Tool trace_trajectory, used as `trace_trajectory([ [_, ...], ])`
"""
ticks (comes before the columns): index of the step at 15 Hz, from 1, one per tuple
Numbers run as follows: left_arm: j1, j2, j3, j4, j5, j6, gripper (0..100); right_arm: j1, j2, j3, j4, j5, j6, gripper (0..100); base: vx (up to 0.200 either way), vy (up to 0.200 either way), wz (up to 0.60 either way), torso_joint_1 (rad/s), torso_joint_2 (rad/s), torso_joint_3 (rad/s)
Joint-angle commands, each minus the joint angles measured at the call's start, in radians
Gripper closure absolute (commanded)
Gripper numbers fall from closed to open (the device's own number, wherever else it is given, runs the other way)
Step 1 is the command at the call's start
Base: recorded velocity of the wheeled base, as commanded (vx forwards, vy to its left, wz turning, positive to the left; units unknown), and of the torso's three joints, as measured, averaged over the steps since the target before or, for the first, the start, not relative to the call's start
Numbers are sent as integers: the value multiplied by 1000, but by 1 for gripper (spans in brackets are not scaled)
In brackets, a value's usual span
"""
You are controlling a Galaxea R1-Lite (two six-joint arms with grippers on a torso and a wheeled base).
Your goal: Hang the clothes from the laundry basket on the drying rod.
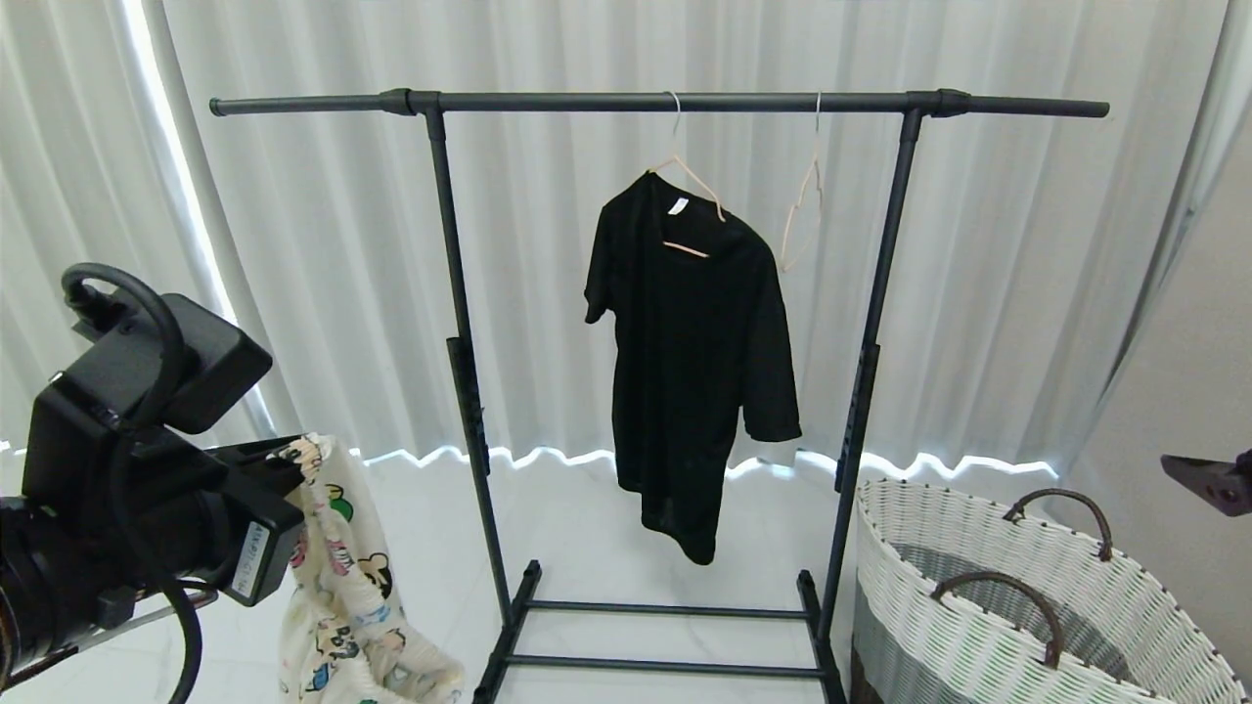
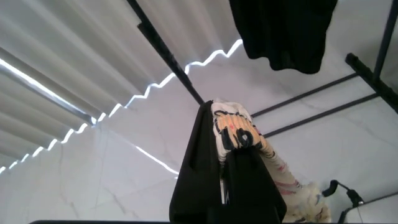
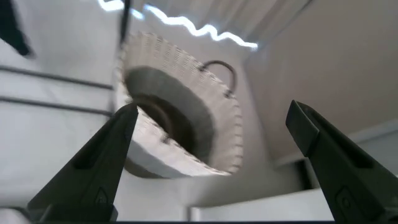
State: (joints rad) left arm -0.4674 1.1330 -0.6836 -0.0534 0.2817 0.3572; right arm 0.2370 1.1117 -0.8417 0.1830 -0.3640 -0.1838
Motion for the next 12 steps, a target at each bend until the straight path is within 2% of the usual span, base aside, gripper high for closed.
trace_trajectory([
  [1, 1, -6, 1, -2, 1, 0, 100, -2, 5, 9, -16, 23, 35, 0, 0, 0, 0, 134, -393, -246],
  [2, 1, -7, -1, -3, 1, 0, 100, -2, 4, 6, -17, 30, 76, 0, 0, 0, 0, 129, -427, -261],
  [4, 1, -13, -1, -3, 1, 0, 100, -1, 2, 7, -37, 42, 103, 0, 0, 0, 0, 146, -439, -278],
  [12, 1, -19, -4, -3, 2, 3, 100, -2, 2, 7, -69, 53, 103, 0, 0, 0, 0, 187, -469, -284],
])
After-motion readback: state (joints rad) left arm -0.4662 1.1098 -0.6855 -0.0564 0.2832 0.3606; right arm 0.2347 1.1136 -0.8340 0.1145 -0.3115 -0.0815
